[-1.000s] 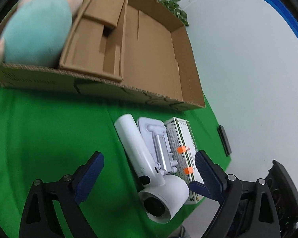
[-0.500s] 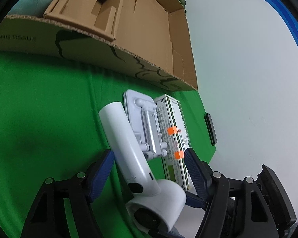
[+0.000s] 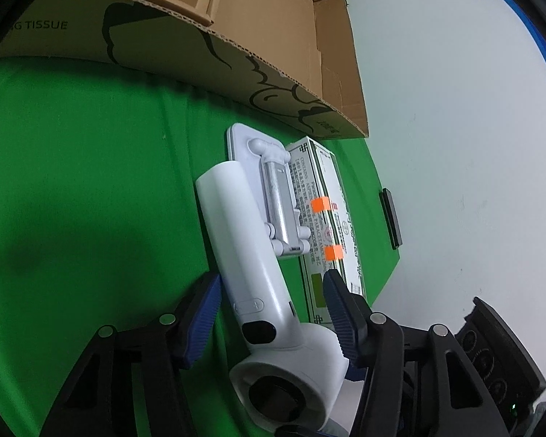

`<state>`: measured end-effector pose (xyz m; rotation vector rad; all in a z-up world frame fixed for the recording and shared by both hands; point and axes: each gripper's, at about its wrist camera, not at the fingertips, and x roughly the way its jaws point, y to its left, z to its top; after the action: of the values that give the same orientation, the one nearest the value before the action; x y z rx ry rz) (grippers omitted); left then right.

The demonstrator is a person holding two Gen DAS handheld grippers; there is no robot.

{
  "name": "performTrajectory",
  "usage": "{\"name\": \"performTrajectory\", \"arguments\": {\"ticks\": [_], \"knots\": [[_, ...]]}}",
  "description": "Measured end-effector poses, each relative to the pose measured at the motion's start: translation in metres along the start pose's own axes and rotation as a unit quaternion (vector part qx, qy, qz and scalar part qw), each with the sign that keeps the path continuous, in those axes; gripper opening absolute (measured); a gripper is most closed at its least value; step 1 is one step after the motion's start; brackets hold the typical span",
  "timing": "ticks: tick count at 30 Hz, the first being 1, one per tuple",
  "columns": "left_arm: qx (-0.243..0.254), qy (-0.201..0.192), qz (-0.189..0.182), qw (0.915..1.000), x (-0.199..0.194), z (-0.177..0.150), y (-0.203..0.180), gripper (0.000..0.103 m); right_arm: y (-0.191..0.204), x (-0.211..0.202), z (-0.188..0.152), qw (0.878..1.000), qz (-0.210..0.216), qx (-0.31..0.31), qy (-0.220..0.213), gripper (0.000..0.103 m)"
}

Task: Organize objects
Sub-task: 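Grasp the white handheld fan by its head with the right gripper, then lift the white fan and carry it toward the box with the right gripper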

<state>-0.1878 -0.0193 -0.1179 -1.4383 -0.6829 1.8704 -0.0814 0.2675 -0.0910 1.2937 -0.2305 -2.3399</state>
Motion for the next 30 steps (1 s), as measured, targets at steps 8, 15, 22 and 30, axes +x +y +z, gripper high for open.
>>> {"name": "performTrajectory", "arguments": {"ticks": [8,15,22,30], "knots": [[-0.003,0.013,0.003,0.9999,-0.003,-0.024,-0.006,0.043,0.004,-0.028,-0.018,0.999,0.037,0.004,-0.013,0.06],[0.001,-0.004,0.017,0.9998,-0.018,-0.04,-0.015,0.04,0.015,-0.026,-0.014,0.999,0.04,-0.021,-0.021,0.06],[0.061,-0.052,0.041,0.9959,-0.053,-0.03,-0.05,0.035,0.03,-0.039,-0.003,0.996,0.025,-0.049,-0.065,0.059],[0.168,-0.118,0.08,0.9753,-0.099,0.015,-0.115,0.031,0.041,-0.053,0.052,0.987,0.019,-0.064,-0.146,0.059]]}}
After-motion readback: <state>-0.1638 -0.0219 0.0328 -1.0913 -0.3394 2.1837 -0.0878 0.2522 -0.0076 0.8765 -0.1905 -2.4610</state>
